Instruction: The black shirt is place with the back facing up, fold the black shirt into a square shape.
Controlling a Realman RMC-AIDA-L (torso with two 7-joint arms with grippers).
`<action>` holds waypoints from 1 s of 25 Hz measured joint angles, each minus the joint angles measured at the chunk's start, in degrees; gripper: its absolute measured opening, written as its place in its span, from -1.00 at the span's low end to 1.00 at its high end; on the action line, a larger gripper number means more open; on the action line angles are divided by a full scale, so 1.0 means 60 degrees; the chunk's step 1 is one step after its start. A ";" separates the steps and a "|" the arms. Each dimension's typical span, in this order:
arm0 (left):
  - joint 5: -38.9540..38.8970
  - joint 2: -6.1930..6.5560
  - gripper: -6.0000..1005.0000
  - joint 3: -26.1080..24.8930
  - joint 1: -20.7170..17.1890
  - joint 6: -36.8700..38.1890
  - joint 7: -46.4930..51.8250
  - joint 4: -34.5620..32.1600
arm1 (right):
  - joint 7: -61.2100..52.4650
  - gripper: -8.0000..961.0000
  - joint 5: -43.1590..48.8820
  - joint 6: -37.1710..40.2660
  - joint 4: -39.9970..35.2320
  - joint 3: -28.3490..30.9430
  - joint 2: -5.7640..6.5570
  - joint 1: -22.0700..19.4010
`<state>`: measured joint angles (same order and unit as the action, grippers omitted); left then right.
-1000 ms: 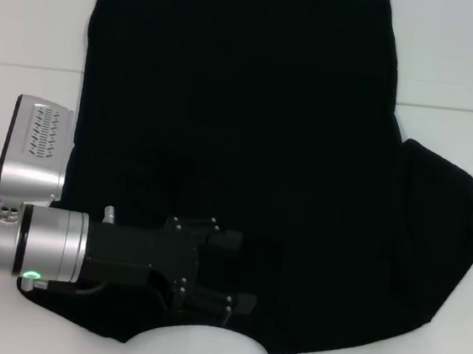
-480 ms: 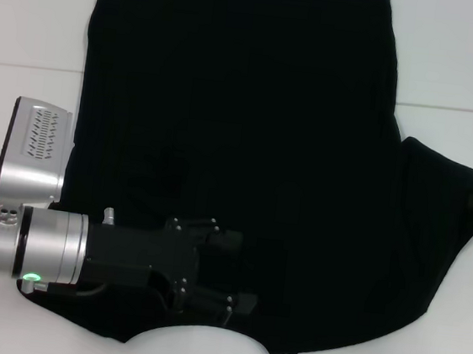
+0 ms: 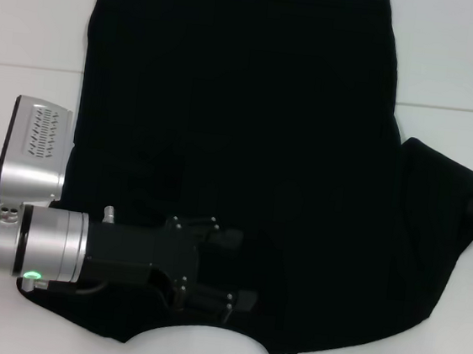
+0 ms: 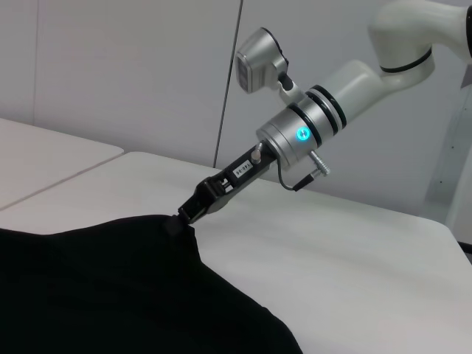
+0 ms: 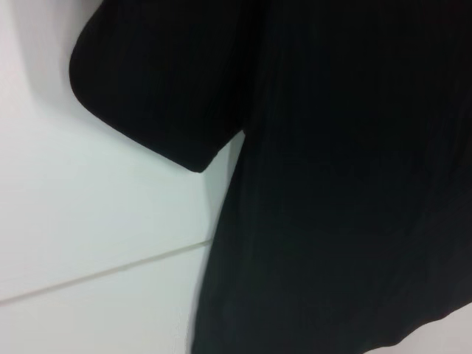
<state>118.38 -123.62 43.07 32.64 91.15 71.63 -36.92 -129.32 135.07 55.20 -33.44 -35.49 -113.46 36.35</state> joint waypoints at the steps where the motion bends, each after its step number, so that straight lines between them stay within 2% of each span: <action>1: -0.0004 0.0004 0.86 0.0000 0.0018 -0.0001 0.0000 0.0000 | 0.0000 -0.96 -0.0013 0.0010 0.0000 0.0010 0.0000 -0.0034; 13: -0.0014 0.0007 0.84 0.0000 0.0076 -0.0002 0.0016 0.0000 | -0.0006 -0.96 -0.0035 0.0045 -0.0009 0.0299 -0.0009 -0.0331; 25: -0.0014 0.0007 0.82 0.0016 0.0088 -0.0002 0.0029 -0.0010 | 0.0100 -0.96 -0.0031 0.0156 -0.0017 0.0582 -0.0103 -0.0466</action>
<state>118.30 -123.57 43.16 33.17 91.14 71.81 -36.98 -128.71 134.88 56.14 -33.54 -32.00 -114.08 33.55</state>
